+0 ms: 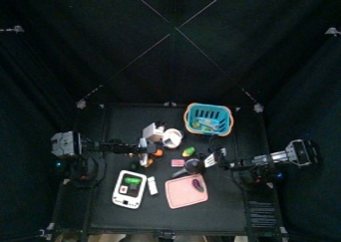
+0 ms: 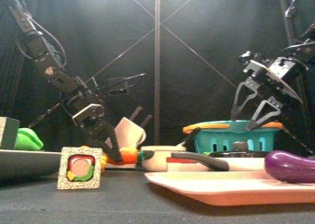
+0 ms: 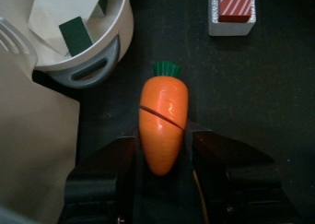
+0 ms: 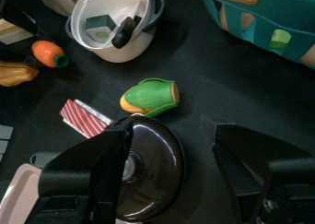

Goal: Place carrot on plate

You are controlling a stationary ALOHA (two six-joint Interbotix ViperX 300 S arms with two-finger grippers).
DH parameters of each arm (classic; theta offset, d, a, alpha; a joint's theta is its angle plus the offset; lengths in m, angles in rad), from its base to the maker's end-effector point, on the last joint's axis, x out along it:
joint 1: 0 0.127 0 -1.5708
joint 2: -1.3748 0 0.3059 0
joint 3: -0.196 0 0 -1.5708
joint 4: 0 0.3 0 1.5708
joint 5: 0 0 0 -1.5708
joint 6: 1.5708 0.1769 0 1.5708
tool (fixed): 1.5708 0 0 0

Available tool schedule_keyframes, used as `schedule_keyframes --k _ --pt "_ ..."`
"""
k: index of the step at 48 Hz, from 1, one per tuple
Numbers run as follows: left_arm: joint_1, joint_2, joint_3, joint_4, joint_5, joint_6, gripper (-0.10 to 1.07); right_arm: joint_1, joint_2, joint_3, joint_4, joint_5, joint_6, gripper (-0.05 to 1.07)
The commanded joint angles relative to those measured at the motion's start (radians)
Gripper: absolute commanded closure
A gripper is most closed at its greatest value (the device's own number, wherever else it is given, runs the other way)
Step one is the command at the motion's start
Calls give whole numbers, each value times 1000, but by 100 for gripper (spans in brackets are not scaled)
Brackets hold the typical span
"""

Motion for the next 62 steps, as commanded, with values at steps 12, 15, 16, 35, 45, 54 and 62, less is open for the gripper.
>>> schedule_keyframes --k 12,15,16,35,45,54,62 --pt "-110 -60 -11 -8 -6 -2 26 -3 -6 -6 -3 2 2 10" --pt "-140 -67 -17 -11 -6 -2 26 -3 -6 -5 -3 2 2 10" --pt "-149 -71 -18 -14 -6 -2 26 -3 -6 -6 -2 2 2 10" --pt "-357 -55 -127 -44 -11 6 26 -3 -6 -6 -3 2 5 10" --pt "-428 -18 -181 -44 -14 6 26 -3 -6 -6 -3 2 5 10" --pt "-466 61 -241 -37 -20 8 26 -6 -2 -6 -3 2 5 10" --pt "-471 133 -299 -28 -20 8 26 -6 2 -6 2 2 5 10"
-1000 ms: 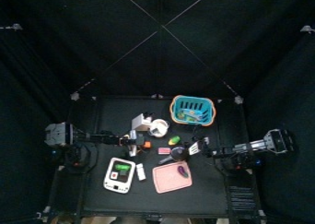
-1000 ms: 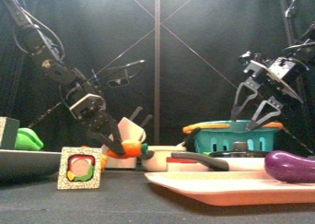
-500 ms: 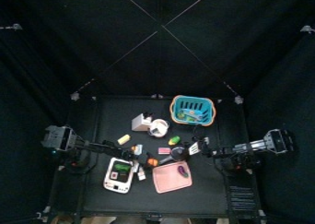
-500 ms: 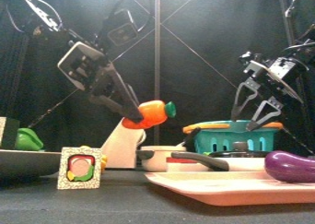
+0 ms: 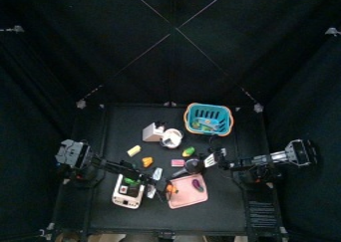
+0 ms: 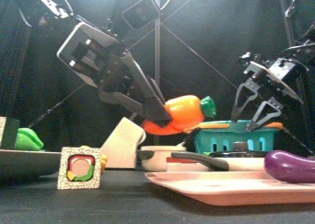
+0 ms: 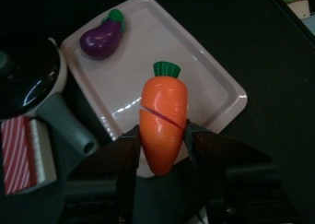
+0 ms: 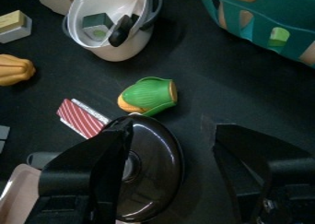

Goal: Place carrot on plate

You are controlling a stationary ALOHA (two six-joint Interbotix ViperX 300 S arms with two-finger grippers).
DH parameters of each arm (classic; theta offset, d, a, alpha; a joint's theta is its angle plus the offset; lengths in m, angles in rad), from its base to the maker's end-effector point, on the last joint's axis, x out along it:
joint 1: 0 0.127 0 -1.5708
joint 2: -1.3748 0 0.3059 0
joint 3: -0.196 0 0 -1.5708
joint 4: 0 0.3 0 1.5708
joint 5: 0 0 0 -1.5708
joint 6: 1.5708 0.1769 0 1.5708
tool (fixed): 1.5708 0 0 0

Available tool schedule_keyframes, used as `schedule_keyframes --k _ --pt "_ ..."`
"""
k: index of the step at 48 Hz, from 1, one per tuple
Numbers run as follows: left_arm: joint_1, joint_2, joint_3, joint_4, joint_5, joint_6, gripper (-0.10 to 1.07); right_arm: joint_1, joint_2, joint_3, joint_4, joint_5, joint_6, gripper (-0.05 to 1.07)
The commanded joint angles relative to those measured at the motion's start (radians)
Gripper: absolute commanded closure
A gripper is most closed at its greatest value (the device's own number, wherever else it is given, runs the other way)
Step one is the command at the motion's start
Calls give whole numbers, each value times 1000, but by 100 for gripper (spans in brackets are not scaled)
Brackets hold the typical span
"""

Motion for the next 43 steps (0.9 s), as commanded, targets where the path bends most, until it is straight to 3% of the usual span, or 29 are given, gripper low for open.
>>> schedule_keyframes --k 1,20,43 --pt "-5 18 -52 3 -9 0 26 -5 -5 -8 2 0 0 10" --pt "-18 126 -144 5 0 -2 26 -8 -3 -8 8 0 -2 10" --pt "-20 143 -146 -32 -2 -5 24 -8 -3 -3 8 0 -2 10"
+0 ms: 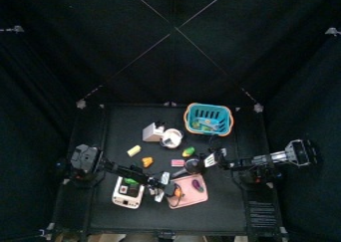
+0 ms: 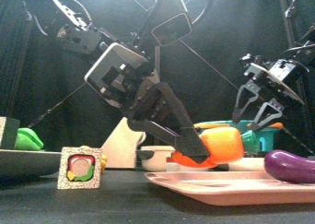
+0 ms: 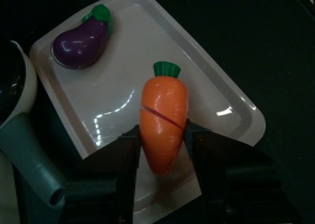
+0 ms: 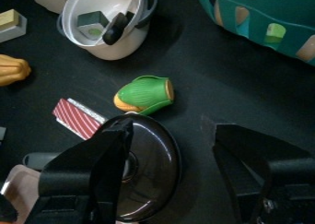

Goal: Place carrot on plate

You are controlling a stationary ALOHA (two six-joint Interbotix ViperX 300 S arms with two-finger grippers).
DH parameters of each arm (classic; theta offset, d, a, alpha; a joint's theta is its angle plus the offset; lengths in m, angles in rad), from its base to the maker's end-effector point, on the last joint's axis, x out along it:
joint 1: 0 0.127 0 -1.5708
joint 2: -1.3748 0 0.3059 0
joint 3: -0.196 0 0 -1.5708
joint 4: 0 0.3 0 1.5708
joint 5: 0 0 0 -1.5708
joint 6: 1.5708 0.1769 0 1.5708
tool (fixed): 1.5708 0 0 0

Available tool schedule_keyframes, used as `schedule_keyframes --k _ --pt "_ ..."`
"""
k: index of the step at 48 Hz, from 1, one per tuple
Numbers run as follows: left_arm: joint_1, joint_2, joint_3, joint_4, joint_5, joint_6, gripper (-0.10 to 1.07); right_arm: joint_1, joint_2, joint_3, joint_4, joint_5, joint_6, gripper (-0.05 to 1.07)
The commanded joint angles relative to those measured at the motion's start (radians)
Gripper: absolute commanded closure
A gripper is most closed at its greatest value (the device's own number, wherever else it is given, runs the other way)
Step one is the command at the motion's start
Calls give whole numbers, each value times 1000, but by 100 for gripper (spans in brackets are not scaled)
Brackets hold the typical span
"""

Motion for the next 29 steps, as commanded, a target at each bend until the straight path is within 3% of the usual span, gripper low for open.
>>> schedule_keyframes --k 1,29 --pt "-2 -12 -18 -5 -6 3 24 -5 -6 -8 -3 2 0 10" --pt "-2 -17 -17 -37 -12 0 9 -9 -6 -2 3 2 0 10"
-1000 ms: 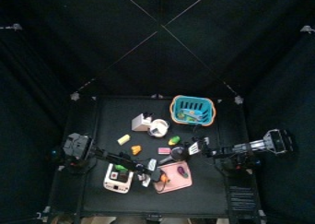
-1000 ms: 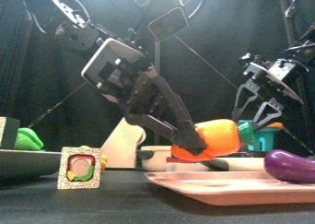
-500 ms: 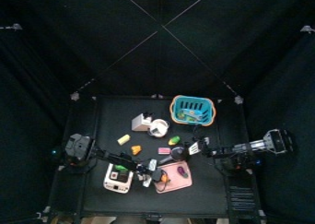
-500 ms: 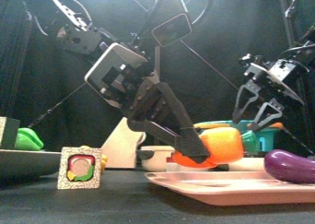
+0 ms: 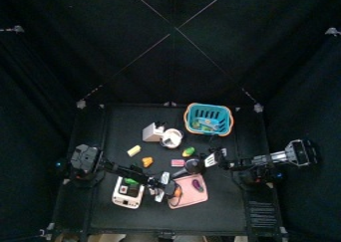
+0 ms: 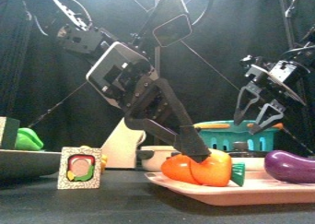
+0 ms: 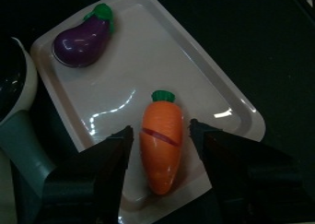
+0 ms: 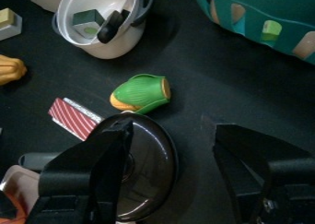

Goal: Place carrot on plate

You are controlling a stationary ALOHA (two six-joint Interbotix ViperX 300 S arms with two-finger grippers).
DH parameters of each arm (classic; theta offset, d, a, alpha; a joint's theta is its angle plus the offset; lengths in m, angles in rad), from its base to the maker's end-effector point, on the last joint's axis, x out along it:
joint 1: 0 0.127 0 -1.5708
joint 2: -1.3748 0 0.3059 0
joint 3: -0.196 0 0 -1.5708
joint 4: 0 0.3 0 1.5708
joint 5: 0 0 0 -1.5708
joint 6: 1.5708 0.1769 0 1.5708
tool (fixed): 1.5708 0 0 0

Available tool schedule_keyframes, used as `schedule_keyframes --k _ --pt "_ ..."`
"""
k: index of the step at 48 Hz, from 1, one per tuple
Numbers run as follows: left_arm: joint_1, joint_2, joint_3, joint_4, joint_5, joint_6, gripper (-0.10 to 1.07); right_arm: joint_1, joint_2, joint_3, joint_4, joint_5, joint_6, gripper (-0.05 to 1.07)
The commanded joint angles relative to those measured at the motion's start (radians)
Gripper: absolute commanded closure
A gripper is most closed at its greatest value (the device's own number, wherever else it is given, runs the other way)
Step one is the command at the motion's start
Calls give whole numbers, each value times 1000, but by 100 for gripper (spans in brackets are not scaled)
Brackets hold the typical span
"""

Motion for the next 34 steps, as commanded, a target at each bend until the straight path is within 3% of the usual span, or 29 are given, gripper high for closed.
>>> schedule_keyframes --k 1,19,34 --pt "0 -17 -15 -9 -8 0 8 -5 -6 -8 -2 0 0 10" --pt "5 -44 -12 -48 -43 -2 8 -5 -8 -9 -3 3 -5 10" --pt "6 -94 8 -94 -107 -5 8 -5 -95 -17 -35 20 -6 10"
